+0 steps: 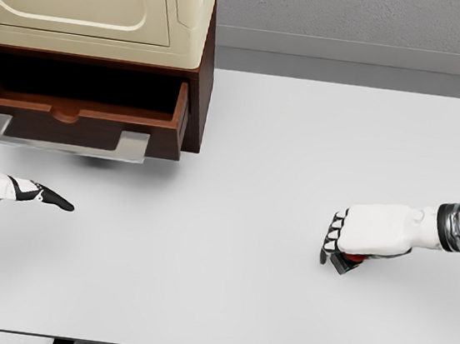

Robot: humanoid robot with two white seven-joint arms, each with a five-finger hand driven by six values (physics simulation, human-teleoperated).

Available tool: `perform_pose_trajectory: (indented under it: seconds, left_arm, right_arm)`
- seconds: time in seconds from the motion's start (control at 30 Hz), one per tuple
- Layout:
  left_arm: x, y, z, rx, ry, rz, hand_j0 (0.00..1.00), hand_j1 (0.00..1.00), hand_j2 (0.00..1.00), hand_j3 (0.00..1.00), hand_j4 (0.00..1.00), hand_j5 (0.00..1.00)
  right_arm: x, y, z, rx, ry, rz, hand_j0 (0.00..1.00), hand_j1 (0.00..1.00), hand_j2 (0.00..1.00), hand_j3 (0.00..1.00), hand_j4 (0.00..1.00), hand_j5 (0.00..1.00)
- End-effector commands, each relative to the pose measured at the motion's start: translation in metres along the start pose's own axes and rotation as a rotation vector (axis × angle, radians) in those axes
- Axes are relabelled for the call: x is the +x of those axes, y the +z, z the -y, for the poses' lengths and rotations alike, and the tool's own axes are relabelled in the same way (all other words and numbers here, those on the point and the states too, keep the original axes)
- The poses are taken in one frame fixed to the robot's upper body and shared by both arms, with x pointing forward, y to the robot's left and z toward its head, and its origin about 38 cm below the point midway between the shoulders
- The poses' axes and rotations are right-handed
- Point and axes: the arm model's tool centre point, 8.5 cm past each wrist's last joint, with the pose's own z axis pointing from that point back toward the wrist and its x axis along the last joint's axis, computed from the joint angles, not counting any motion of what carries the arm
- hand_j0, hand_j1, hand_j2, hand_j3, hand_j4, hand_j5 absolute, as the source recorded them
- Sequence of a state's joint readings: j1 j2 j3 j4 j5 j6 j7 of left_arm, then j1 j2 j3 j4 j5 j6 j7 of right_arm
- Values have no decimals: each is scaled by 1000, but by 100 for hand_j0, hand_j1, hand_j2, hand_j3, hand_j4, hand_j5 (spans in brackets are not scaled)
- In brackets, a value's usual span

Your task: Open the cabinet drawer with left arm, and place a switch into the drawer with right arm

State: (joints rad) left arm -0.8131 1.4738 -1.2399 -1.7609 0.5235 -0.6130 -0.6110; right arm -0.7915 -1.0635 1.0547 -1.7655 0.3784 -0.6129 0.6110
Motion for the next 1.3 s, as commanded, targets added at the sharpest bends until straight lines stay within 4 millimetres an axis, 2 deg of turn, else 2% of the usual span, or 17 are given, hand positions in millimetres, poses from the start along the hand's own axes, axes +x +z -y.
perform_pose_trajectory:
  seconds: [0.0,0.07,0.13,0.3,0.4,0.97,1.03,1.2,1.27]
  left_arm:
    - [0,1,-1,6,5,0,100,100,100,100,100,100]
    - [0,1,-1,6,5,0,100,100,100,100,100,100]
    - [0,1,-1,6,5,0,100,100,100,100,100,100]
    - [0,1,-1,6,5,0,100,100,100,100,100,100]
    - [0,1,-2,7,4,0,100,100,100,100,100,100]
    - [0,1,-1,6,5,0,100,100,100,100,100,100]
    - [0,1,-1,6,5,0,100,100,100,100,100,100]
    - [0,1,-2,7,4,0,100,100,100,100,100,100]
    - [0,1,-1,6,5,0,100,100,100,100,100,100]
  right_arm:
    - [0,1,0,0,-5,-1,71,71,71,71,71,71]
    - [0,1,-1,0,-5,-2,72,72,72,72,72,72]
    - [0,1,-1,0,-5,-2,79,79,79,79,79,79]
    - [0,0,-1,0,-5,0,83,83,83,83,83,83]
    - [1,-1,0,-2,-3,3,79,79,79,79,79,79]
    - [1,0,2,-11,-10,8,79,79,79,79,79,79]
    - [1,0,1,-9,-11,8,71,71,71,71,71,71]
    - [1,0,-1,-4,-16,9,75,75,75,75,75,75]
    - [2,0,-1,-4,-15,9,66,66,66,66,66,66]
